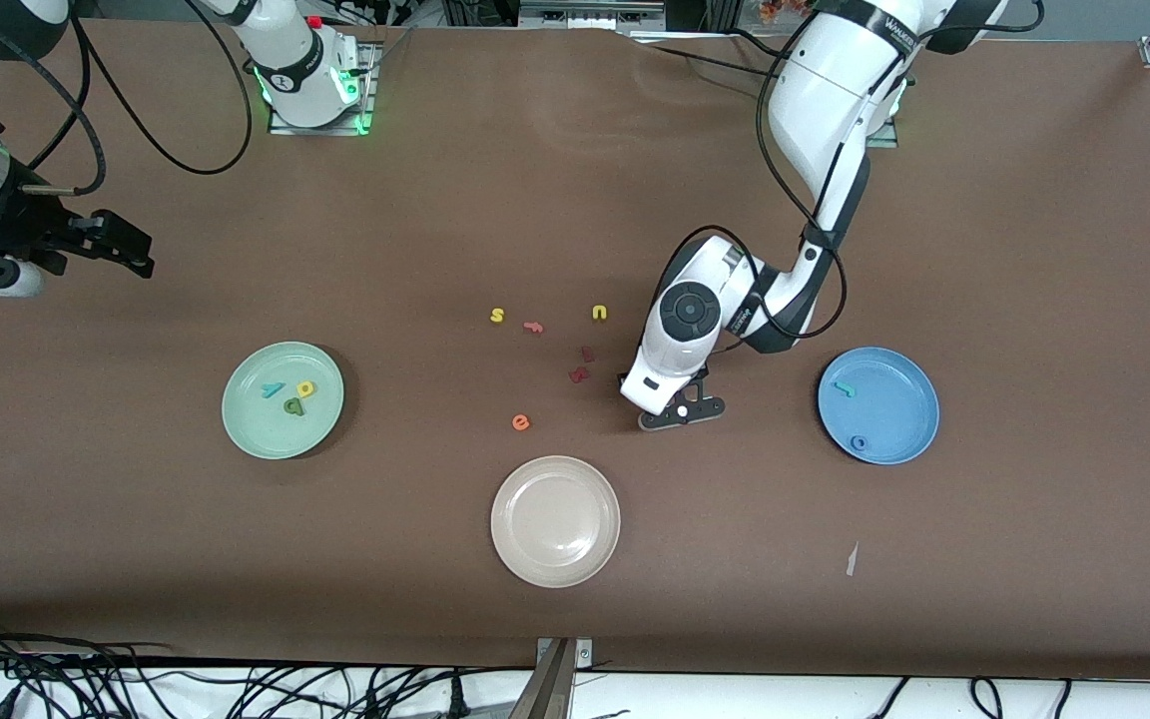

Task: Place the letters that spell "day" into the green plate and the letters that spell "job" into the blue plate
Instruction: 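Grasp the pink q with the left gripper and lift it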

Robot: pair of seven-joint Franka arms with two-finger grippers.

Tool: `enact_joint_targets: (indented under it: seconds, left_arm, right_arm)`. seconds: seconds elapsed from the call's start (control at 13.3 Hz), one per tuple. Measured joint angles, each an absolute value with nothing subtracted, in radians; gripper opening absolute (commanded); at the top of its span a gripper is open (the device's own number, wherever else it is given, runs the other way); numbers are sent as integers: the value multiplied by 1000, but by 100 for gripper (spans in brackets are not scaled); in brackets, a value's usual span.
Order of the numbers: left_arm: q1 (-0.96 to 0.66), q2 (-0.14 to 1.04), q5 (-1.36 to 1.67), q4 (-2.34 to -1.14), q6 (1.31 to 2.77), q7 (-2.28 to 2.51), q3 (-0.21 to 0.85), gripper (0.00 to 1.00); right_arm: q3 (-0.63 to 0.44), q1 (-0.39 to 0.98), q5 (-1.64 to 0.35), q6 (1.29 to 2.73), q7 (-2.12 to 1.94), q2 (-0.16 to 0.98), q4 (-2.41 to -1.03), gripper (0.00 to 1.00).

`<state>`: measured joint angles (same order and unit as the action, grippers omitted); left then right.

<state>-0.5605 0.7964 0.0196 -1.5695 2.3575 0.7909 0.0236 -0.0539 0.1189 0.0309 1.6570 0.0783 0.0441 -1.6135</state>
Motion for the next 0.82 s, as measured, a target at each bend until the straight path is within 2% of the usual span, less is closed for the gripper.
enact_joint_targets:
  seconds: [0.38, 0.82]
  left_arm:
    - [-561, 796, 20, -1568, 2356, 791, 25, 36]
    - [-561, 794, 19, -1566, 2352, 786, 24, 26]
  right_arm:
    - [-54, 118, 31, 1657, 78, 44, -1608, 100]
    - [-54, 118, 31, 1657, 78, 44, -1598, 100]
